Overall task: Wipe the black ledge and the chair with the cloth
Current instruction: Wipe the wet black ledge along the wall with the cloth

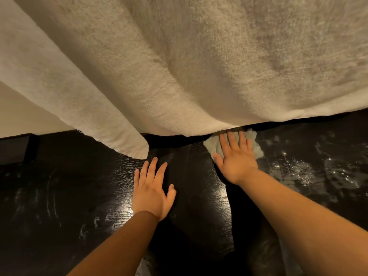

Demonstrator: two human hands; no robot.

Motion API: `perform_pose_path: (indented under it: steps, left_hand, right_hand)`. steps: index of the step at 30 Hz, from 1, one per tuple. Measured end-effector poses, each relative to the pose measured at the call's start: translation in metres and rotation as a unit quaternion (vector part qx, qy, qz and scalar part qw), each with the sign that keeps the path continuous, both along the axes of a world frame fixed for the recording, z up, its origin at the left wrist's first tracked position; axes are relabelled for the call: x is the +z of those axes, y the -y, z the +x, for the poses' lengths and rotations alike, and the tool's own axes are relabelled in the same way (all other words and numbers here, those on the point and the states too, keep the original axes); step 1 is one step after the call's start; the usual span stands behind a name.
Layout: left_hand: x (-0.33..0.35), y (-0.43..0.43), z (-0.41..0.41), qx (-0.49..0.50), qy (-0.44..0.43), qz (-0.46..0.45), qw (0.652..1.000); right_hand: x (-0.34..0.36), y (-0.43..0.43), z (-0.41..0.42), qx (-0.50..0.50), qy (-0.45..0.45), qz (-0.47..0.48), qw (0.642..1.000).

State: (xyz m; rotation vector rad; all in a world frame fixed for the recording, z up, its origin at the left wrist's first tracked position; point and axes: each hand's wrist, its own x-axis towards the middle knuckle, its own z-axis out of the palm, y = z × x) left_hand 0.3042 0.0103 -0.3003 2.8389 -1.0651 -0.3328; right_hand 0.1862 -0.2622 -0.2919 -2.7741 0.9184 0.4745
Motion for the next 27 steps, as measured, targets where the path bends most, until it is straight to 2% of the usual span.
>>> perform_pose_path:
  steps: [3, 6, 10, 12, 14, 17, 19, 22, 25, 27]
  left_hand:
    - [0.000, 0.001, 0.000, 0.000, 0.005, 0.002, 1.000]
    - [0.000, 0.000, 0.000, 0.004, 0.006, -0.005, 1.000]
    - [0.002, 0.003, -0.002, 0.010, 0.005, -0.011, 1.000]
    - [0.003, 0.005, -0.003, 0.014, 0.004, -0.007, 1.000]
    - [0.004, 0.007, -0.006, 0.023, 0.005, 0.001, 1.000]
    - [0.007, 0.015, -0.015, 0.053, -0.004, -0.010, 0.999]
    - [0.010, 0.031, -0.022, 0.065, -0.015, -0.038, 0.997]
    - [0.011, 0.071, -0.038, 0.009, -0.027, -0.049, 0.998]
    - [0.009, 0.111, -0.063, -0.058, -0.045, -0.048, 0.996]
    - [0.005, 0.132, -0.076, -0.084, -0.042, -0.039, 0.995]
  right_hand:
    - [-0.005, -0.046, -0.044, 0.048, 0.036, -0.005, 0.998]
    - [-0.008, -0.072, -0.084, 0.113, 0.025, 0.010, 0.993]
    - [-0.011, -0.023, -0.083, 0.205, 0.041, 0.018, 0.978]
    - [-0.008, 0.009, -0.073, 0.176, 0.031, 0.009, 0.984]
    - [-0.005, 0.025, -0.068, 0.107, 0.017, 0.001, 0.994]
    - [-0.002, 0.003, -0.076, 0.047, 0.015, 0.012, 0.999]
    - [0.000, -0.026, -0.097, 0.069, 0.027, 0.018, 0.997]
    - [-0.004, -0.043, -0.127, 0.141, 0.037, 0.027, 0.989]
    - [-0.008, -0.008, -0.125, 0.209, 0.056, 0.038, 0.976]
    - [-0.009, 0.026, -0.109, 0.183, 0.055, 0.018, 0.981]
